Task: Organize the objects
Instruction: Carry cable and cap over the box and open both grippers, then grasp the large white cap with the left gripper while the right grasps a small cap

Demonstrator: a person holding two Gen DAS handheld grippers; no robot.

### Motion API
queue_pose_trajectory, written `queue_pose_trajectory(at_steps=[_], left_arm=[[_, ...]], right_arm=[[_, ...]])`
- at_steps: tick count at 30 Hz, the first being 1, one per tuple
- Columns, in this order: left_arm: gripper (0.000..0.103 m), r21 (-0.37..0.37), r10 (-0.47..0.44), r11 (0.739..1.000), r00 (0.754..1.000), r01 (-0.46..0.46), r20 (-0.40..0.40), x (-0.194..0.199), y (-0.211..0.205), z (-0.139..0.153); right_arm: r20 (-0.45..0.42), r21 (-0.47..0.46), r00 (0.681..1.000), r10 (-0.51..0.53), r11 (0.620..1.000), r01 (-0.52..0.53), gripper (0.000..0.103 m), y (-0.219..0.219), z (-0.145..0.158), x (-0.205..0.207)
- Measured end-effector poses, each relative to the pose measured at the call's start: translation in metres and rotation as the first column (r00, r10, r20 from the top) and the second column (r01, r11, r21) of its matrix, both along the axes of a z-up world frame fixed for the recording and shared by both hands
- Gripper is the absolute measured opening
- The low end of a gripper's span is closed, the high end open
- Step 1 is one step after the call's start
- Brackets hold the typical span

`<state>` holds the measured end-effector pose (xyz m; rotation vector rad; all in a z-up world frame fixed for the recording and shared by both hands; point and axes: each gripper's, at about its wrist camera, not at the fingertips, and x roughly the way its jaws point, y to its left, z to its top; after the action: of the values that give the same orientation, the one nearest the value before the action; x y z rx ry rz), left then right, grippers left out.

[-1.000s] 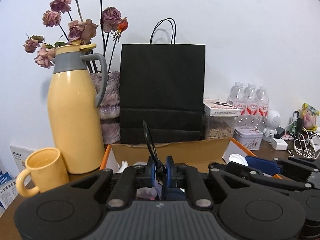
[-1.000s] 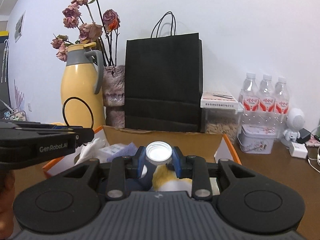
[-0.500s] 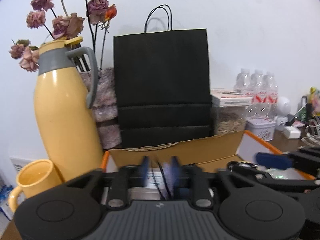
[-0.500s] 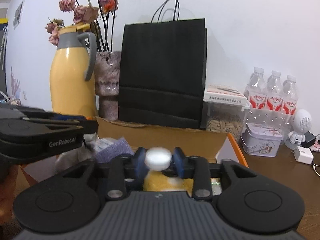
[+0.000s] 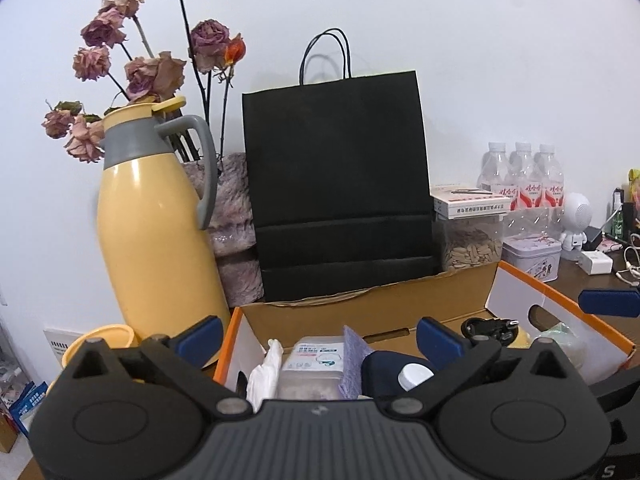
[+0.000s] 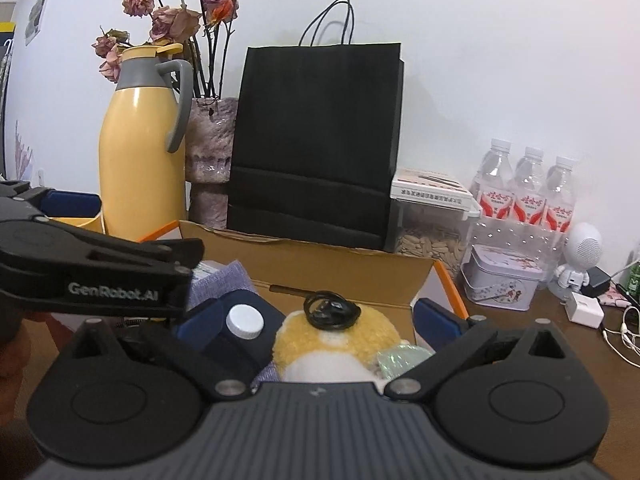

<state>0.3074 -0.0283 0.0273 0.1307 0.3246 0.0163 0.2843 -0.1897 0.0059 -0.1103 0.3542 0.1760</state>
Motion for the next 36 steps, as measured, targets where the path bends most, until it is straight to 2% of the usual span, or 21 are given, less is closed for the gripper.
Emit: queue_pose_trajectory(at_steps=[9,16,27,31,36], left_arm=[[0.103,-0.029,0.008,1.000,1.000,-0.008,-0.007,-0.034,0.003,-0.003],[0.103,-0.020,0.016,1.000,0.999,-0.017,-0.047,-0.061,0.000,-0.016],[0.103,-0.004,0.006,1.000,0.978,-0.007,-0.206,-0.079,-0.010,-0.048],[0.103,0.016,-0.004,1.000,0.961,0.008,-0.277,-0.075,-0.020,-0.060],[0.103,0.022,0.001,1.000,0.949,0.006,-0.316,-0.065,-0.032,-0.068]], right_arm=[[-0.004,0.001,0.999,-0.035,0.999,0.035,0.103,-0.011,-0.005,-0.034],[-0.037,-0.013,0.998,-0.047,0.999,0.047,0.103,-0.017,-0.015,-0.063],[-0.155,-0.016,0.987,-0.047,0.999,0.045,0.103,-0.033,-0.035,-0.082],[-0.181,-0.003,0.981,-0.065,0.998,0.066,0.103,-0.046,-0.038,-0.083],[-0.204,0.013,0.975,-0.090,0.995,0.094,0.103,-0.060,-0.041,-0.080]])
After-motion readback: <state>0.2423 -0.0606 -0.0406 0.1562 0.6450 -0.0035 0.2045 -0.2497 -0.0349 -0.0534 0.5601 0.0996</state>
